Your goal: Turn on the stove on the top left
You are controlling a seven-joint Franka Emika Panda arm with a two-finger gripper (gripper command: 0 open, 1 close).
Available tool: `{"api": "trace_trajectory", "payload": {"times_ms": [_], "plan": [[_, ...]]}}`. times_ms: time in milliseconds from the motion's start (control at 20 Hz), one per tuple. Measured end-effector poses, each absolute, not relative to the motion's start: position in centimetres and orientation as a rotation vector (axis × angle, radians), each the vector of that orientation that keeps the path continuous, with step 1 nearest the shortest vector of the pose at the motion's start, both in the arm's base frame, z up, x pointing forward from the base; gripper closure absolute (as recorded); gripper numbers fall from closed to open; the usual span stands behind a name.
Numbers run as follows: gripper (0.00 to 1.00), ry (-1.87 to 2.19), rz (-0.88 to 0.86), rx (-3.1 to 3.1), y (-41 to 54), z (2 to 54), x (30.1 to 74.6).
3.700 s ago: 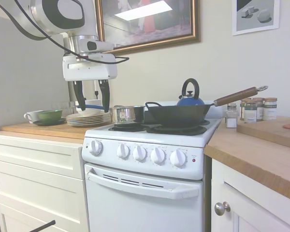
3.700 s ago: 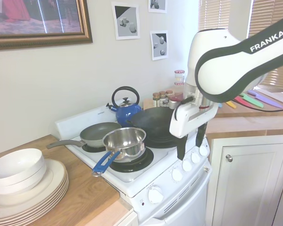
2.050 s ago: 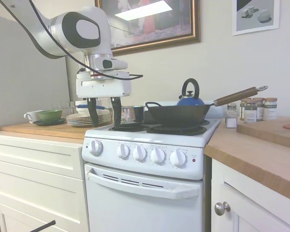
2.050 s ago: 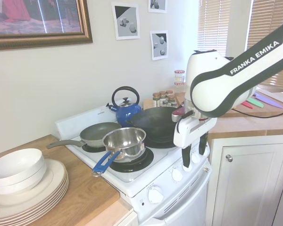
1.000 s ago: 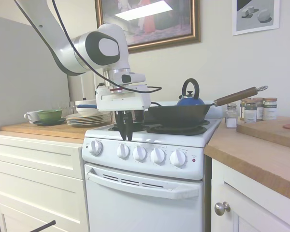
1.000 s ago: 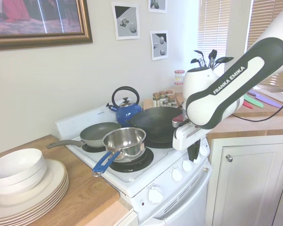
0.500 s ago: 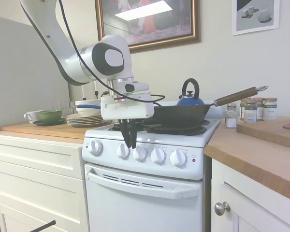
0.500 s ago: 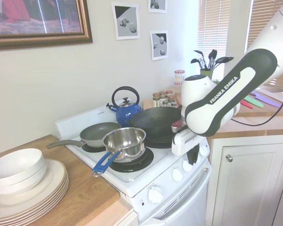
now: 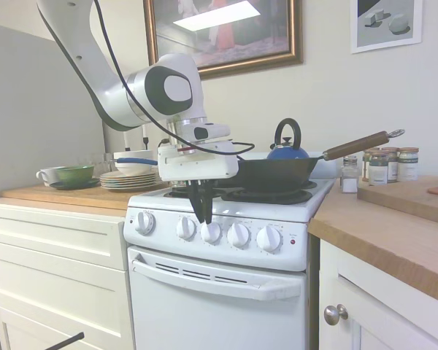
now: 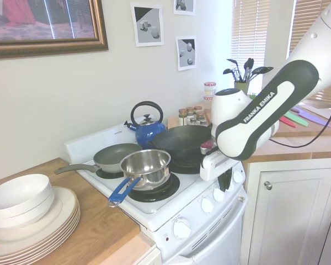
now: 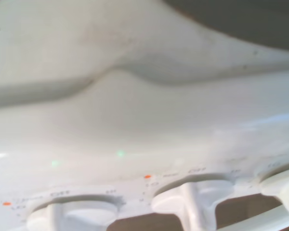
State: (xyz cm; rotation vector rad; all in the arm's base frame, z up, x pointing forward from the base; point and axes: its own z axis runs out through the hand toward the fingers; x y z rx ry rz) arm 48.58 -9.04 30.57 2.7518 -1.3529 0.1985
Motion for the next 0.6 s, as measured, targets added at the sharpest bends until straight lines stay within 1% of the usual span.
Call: {"api": "trace_trajectory", "payload": {"times_ms": [600], "plan": [[1.00,-1.359,0.226,2.720,-10.3,29.8,50.0]]}}
